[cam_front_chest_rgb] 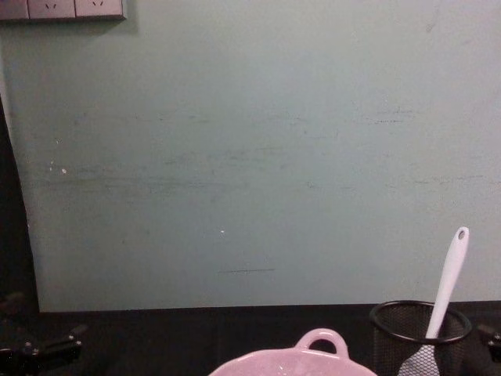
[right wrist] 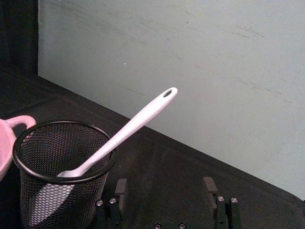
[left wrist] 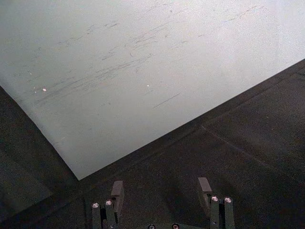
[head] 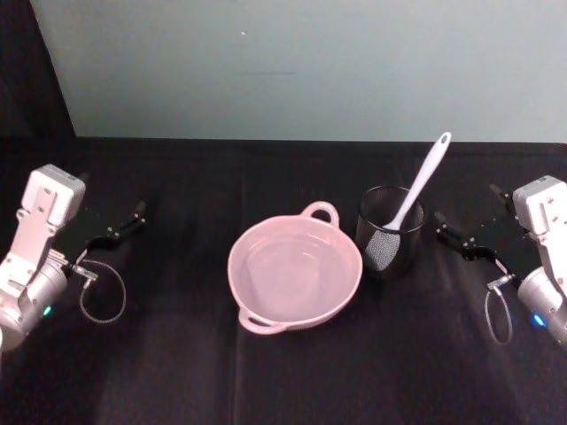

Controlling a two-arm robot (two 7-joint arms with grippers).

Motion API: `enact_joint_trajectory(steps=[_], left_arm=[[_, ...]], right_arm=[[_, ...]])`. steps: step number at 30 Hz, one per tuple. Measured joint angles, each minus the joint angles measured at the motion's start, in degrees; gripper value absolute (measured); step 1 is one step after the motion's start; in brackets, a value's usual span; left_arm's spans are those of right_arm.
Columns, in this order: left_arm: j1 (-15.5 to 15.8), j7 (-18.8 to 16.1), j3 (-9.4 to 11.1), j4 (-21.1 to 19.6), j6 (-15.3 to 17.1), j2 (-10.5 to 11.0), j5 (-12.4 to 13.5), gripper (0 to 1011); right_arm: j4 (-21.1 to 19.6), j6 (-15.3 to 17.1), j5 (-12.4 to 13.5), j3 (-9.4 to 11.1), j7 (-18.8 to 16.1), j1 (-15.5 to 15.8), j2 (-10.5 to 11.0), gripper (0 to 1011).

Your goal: Use the one hand to pick up the spoon and stir the clear water in the bowl.

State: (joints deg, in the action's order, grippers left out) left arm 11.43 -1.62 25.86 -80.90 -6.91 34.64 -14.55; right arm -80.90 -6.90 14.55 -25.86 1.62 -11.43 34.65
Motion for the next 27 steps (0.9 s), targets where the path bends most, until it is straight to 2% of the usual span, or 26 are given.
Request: enact_joint_trajectory(steps=[27], left_arm=[[0.0,0.0,0.0,0.0,0.0,0.0,0.0,1011]], right_arm=[[0.0,0.0,0.0,0.0,0.0,0.0,0.0,1002]])
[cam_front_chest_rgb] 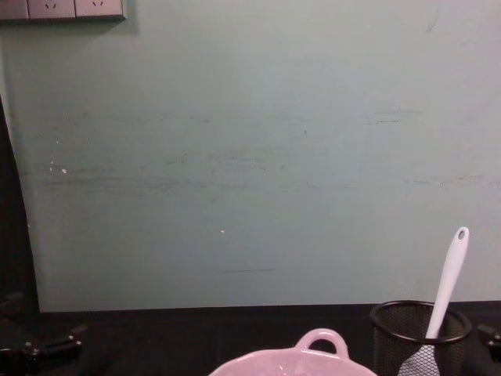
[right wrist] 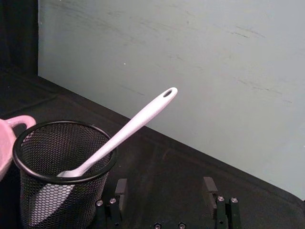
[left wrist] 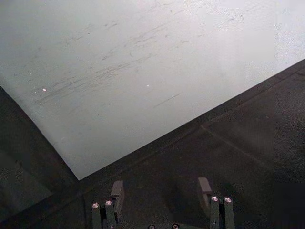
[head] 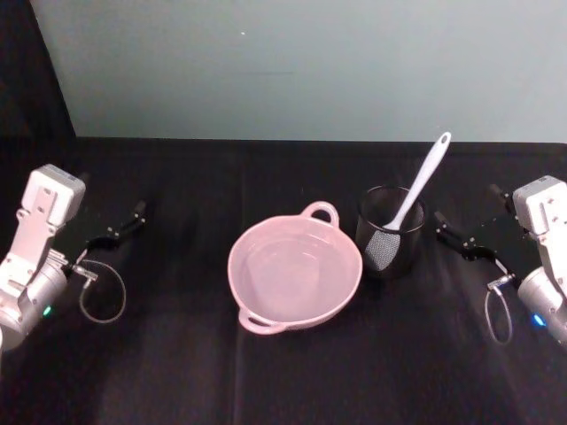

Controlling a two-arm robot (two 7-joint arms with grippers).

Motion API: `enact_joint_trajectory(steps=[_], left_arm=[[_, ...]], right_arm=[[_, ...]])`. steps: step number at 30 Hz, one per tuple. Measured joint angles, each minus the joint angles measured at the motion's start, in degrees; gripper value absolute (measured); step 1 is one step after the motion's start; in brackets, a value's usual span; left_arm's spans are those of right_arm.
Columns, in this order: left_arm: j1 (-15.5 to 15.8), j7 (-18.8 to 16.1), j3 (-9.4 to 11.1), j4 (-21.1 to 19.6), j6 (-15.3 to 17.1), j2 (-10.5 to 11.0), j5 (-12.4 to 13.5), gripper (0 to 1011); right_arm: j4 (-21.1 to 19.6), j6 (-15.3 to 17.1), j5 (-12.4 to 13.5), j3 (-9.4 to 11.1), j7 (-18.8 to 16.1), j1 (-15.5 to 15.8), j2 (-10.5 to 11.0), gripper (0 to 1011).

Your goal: Use the one hand to pick up the spoon and stir the clear water in the bowl.

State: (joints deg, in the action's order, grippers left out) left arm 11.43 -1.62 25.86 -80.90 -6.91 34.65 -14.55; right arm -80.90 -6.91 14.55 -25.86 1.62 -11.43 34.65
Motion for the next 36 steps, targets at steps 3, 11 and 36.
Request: enact_joint_trajectory(steps=[3,11,36], left_arm=[[0.0,0.0,0.0,0.0,0.0,0.0,0.0,1011],[0.0,0.0,0.0,0.0,0.0,0.0,0.0,1011],[0.0,0.0,0.0,0.0,0.0,0.0,0.0,1011]], right_arm=[[0.0,0.0,0.0,0.0,0.0,0.0,0.0,1002],[-1.44,0.78,1.07,1.54,-0.98,1.01,0.87,1002],[-7.14,15.83,37.98,15.34,-22.03,4.11,-1.68,1002]])
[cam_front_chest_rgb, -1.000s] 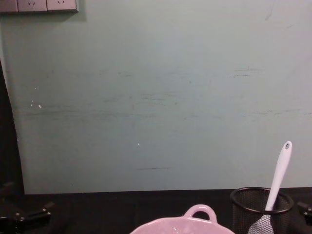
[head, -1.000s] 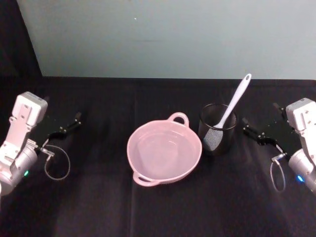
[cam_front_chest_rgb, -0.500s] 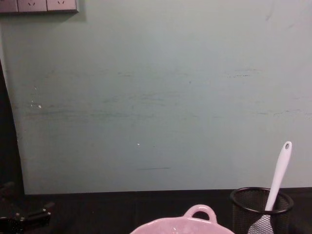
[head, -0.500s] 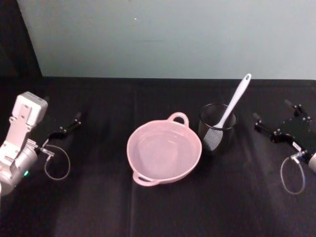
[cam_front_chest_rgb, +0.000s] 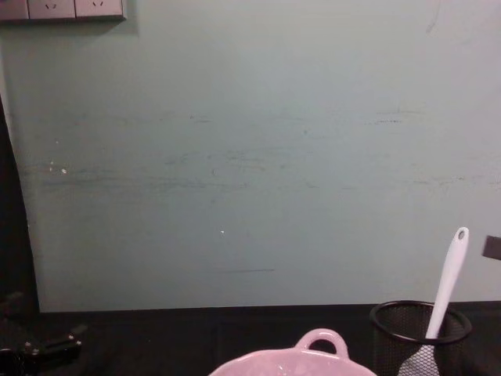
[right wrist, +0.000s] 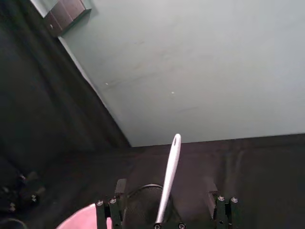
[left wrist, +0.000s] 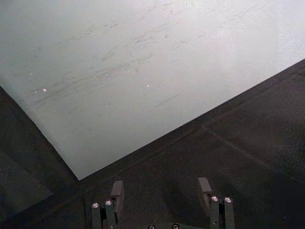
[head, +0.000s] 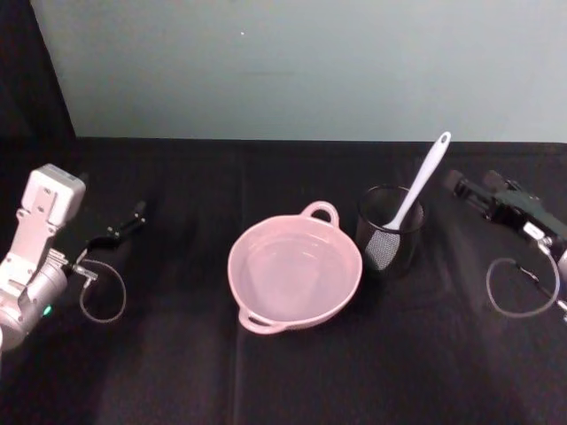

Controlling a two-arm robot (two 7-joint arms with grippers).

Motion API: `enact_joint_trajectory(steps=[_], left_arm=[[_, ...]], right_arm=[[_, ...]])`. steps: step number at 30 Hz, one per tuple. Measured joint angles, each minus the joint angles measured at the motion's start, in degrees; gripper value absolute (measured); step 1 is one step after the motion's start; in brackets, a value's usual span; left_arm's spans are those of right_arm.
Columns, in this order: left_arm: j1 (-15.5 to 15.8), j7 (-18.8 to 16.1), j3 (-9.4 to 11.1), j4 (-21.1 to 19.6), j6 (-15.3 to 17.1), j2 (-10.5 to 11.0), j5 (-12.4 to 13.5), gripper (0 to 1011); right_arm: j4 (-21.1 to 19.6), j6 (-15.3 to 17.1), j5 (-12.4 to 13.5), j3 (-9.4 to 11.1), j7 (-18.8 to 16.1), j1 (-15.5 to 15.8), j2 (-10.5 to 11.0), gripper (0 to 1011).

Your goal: Use the one hand to pick up the spoon and stir the clear water in the bowl.

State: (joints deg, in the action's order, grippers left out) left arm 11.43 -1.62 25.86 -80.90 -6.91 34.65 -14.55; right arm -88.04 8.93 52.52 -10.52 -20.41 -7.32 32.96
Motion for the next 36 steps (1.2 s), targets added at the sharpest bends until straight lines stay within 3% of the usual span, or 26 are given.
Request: enact_joint_trajectory(steps=[6,15,26,36], left_arm=[[0.0,0.0,0.01,0.0,0.0,0.0,0.0,1011],[0.0,0.0,0.0,0.0,0.0,0.0,0.0,1011],[0.0,0.0,0.0,0.0,0.0,0.0,0.0,1011],[0.0,0.0,0.0,0.0,0.0,0.0,0.0,1011]], right_arm=[[6.46,4.09,4.21,-2.31,-2.84,-5.77,-1.81,1002],[15.15,5.01,5.19,-6.28,-7.12,-12.89,-3.66,1002],[19.15,3.67,4.57,-9.51,-7.73,-16.4,-4.77,1002],[18.91,3.67,4.48,-9.34,-7.66,-16.25,-4.72,982]])
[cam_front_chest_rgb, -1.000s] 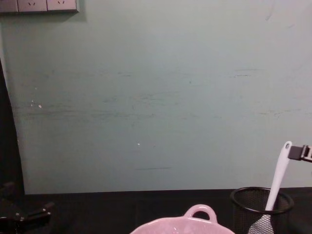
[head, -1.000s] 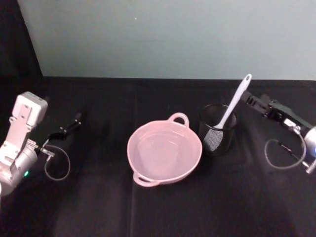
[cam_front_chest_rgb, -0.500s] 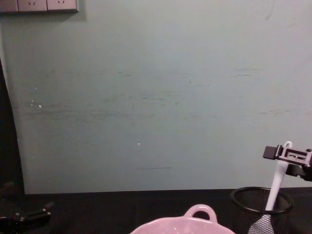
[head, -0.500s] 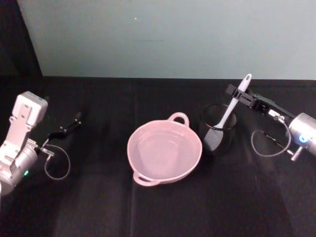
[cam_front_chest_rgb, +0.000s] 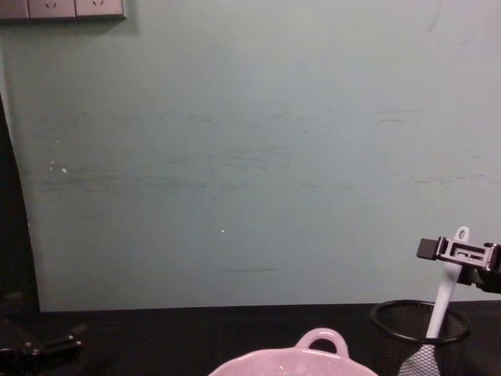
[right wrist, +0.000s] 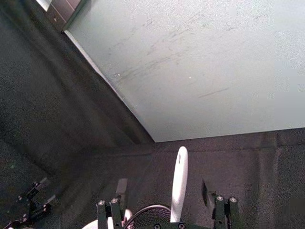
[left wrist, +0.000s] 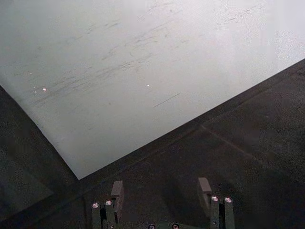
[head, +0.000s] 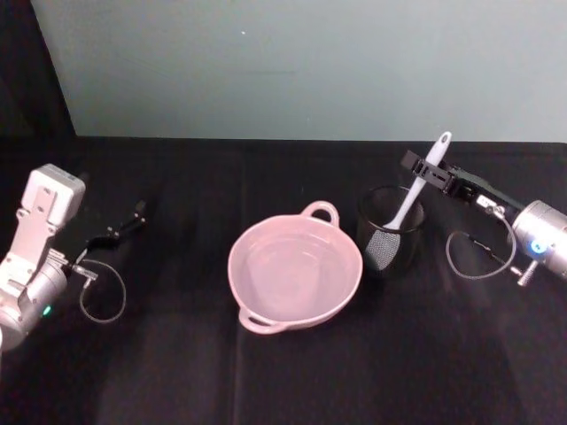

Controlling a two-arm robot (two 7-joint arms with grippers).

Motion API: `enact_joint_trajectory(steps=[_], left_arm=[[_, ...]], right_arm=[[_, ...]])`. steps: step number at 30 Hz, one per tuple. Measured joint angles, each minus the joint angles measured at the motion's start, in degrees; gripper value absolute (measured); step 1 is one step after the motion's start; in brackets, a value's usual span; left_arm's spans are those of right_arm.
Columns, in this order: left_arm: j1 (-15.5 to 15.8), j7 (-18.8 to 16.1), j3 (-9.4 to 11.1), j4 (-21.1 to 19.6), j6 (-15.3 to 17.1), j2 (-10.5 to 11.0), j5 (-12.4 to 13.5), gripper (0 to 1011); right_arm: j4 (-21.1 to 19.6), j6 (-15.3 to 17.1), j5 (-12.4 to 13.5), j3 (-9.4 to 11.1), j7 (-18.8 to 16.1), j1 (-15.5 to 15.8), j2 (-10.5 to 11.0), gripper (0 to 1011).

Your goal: Use the one hand to pick up the spoon and stir the clear water in the bowl.

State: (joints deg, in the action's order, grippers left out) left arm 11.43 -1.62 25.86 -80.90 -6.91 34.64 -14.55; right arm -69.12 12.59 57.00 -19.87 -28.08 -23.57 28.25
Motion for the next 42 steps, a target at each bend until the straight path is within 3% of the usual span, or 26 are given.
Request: enact_joint_trajectory(steps=[9,17,22,23,29,38,42], left_arm=[[0.0,0.0,0.0,0.0,0.0,0.0,0.0,1011],[0.0,0.0,0.0,0.0,0.0,0.0,0.0,1011],[0.0,0.0,0.0,0.0,0.0,0.0,0.0,1011],[0.0,0.0,0.0,0.0,0.0,0.0,0.0,1011],[0.0,0.0,0.0,0.0,0.0,0.0,0.0,1011],[0.0,0.0,0.0,0.0,0.0,0.0,0.0,1011],[0.0,0.0,0.0,0.0,0.0,0.0,0.0,1011]], right_arm=[[-0.12,0.02,-0.05,0.09,0.03,0.08,0.04,785],[-0.18,0.05,-0.05,0.14,0.04,0.12,0.07,490],[-0.2,0.08,-0.05,0.17,0.05,0.14,0.08,367],[-0.21,0.1,-0.05,0.17,0.06,0.16,0.08,283],[-0.25,0.1,-0.05,0.17,0.06,0.17,0.08,139],[-0.27,0.04,-0.08,0.15,0.06,0.17,0.1,112],[-3.31,-3.82,-3.25,-0.72,-0.02,0.34,2.18,112]])
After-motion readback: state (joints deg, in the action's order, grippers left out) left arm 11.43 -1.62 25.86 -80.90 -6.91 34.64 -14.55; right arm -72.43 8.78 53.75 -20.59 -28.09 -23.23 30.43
